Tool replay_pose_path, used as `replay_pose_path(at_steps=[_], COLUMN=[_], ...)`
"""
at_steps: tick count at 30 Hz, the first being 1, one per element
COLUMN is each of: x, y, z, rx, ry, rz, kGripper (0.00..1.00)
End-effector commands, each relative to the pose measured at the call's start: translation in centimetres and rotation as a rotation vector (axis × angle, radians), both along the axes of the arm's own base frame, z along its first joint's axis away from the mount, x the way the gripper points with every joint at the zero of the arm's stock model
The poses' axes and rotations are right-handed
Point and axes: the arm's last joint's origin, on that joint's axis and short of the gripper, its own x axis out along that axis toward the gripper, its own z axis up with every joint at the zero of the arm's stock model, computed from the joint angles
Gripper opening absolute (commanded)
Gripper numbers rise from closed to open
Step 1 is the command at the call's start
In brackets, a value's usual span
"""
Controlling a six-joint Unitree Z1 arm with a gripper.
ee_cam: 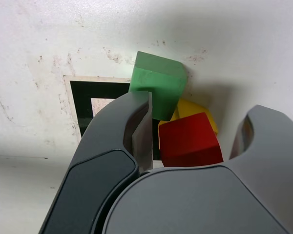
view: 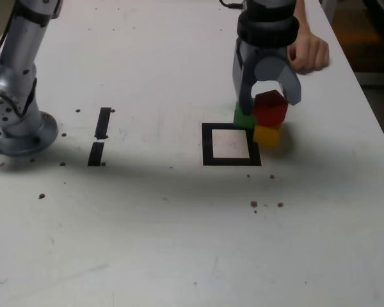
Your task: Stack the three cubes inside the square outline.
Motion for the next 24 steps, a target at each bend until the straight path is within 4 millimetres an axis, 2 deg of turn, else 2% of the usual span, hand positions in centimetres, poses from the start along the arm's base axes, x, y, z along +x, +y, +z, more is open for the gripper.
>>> replay_pose_path(at_steps=[1,6,12,19,24], x=[-0.3,-0.6,-1.8,-6.3,-9.8], y=[0.0,-0.2,-0.9,-2.7,-3.8], z=[0.3,0.6,2.4,5.6,5.9], rx=[0.0,-0.001,0.0,0.0,-0.02], ry=[-0.003,-0.008,-0.028,-0.037,-0.007], rz=[0.0,-0.005,-0.025,-0.054,-0.072], kGripper=[0.0,0.0,0.0,0.0,0.0])
